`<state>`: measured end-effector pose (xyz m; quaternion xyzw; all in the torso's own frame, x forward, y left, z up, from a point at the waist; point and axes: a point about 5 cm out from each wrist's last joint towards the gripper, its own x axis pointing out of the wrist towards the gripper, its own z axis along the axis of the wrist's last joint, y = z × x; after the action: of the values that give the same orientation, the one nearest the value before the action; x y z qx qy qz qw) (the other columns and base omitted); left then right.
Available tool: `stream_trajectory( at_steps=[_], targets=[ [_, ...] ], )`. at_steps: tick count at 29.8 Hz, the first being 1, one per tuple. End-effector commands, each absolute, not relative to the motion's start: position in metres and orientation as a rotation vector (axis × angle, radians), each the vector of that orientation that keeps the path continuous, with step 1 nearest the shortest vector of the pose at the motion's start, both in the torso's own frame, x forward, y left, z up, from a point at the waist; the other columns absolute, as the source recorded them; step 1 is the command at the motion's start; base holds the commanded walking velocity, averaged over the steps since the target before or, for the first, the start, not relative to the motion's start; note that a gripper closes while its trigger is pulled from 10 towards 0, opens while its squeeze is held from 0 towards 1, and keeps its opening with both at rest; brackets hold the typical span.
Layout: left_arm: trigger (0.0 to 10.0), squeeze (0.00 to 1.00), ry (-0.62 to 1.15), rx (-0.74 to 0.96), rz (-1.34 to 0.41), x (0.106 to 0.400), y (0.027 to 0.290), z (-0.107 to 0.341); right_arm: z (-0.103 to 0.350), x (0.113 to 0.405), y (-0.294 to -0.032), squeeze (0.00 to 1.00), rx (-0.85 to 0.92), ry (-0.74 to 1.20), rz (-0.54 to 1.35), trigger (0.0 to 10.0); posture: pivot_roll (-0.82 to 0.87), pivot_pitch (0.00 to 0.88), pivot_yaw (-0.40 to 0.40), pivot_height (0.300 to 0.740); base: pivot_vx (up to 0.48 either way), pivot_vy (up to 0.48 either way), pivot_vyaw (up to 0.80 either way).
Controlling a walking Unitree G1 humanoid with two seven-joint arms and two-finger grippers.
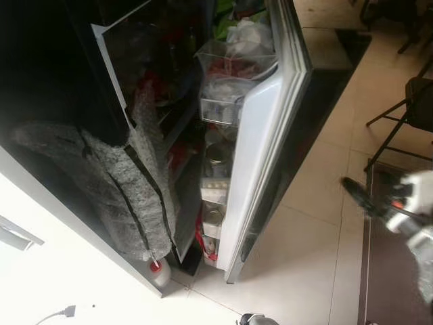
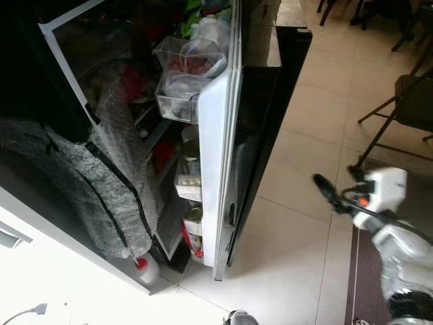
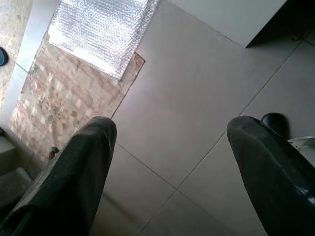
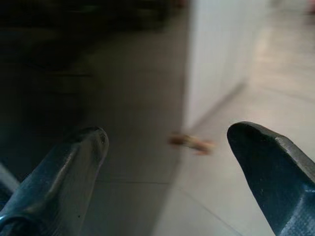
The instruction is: Restocking fridge
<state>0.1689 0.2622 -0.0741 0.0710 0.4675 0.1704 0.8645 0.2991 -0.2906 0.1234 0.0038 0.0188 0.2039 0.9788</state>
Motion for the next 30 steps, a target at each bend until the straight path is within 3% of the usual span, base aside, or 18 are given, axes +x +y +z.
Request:
stream_trajectory(
  at_steps=[1,7,13,30],
  targets=[
    [10.0,0.00,1.009,0.159,0.338,0.160,0.261,-0.078,0.122,0.303,-0.281,0.00,0.009,0.055,0.452,10.0,-0.24,0.138,0.033,0.740,0.000,0.000,0.00],
    [10.0,0.00,1.012,0.156,0.337,0.161,0.260,-0.079,0.116,0.308,-0.258,0.00,-0.004,0.083,0.561,10.0,-0.23,0.133,0.027,0.740,0.000,0.000,0.00],
    [10.0,0.00,1.005,0.157,0.335,0.161,0.258,-0.079,0.112,0.310,-0.256,0.00,0.011,0.087,0.542,10.0,-0.23,0.129,0.025,0.740,0.000,0.000,0.00],
    [10.0,0.00,1.000,0.167,0.325,0.157,0.258,-0.080,0.119,0.333,-0.218,0.00,0.005,0.056,0.633,10.0,-0.22,0.126,0.026,0.740,0.000,0.000,0.00]
  ],
)
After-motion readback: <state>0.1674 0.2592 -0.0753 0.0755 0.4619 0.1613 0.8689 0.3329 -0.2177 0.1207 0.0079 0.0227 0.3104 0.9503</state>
